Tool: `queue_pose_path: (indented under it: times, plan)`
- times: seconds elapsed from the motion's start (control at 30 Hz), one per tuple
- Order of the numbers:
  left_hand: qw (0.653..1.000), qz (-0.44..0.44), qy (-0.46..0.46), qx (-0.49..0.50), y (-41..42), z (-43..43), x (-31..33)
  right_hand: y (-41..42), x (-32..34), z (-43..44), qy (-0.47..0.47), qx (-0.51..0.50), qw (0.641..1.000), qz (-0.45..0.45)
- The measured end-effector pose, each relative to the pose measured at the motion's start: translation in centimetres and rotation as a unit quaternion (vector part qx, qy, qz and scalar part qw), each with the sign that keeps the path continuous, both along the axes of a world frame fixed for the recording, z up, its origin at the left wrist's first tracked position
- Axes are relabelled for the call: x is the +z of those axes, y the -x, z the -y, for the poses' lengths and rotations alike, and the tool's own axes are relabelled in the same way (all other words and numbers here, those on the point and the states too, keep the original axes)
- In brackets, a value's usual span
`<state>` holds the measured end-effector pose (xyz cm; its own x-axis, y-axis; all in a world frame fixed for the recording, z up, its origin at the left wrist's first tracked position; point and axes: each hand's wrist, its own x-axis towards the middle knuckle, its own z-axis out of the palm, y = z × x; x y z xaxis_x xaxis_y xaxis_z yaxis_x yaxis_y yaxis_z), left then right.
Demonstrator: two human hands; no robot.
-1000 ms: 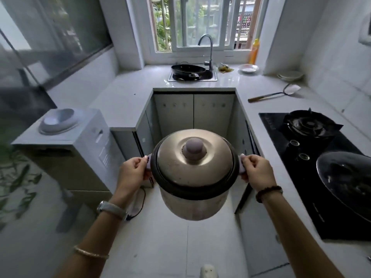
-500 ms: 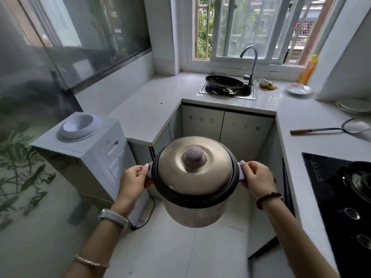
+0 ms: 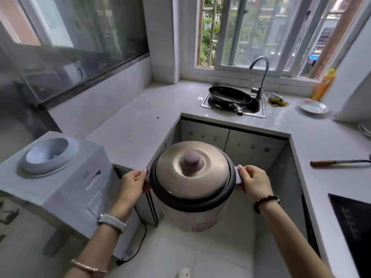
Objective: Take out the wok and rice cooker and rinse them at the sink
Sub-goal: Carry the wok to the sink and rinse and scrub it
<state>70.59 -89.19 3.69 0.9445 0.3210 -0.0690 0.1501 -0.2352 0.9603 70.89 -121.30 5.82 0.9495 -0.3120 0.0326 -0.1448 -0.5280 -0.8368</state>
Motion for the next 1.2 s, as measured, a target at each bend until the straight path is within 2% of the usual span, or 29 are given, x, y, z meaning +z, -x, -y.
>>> queue_pose_path:
  times: [0.37,1.07,1.2]
  plan:
    - [0.996,0.02,-0.088,-0.013,-14.8,-2.2,1.9,-15.4,1.1,-1.9,0.029,0.002,0.999,0.017]
    - [0.989,-0.005,-0.088,0.115,-35.7,0.4,1.5,-44.7,0.2,-1.4,-0.013,0.127,0.991,-0.049]
    - [0.988,-0.02,-0.078,0.136,-38.4,1.0,1.4,-48.7,0.6,-1.9,0.028,0.157,0.987,-0.033]
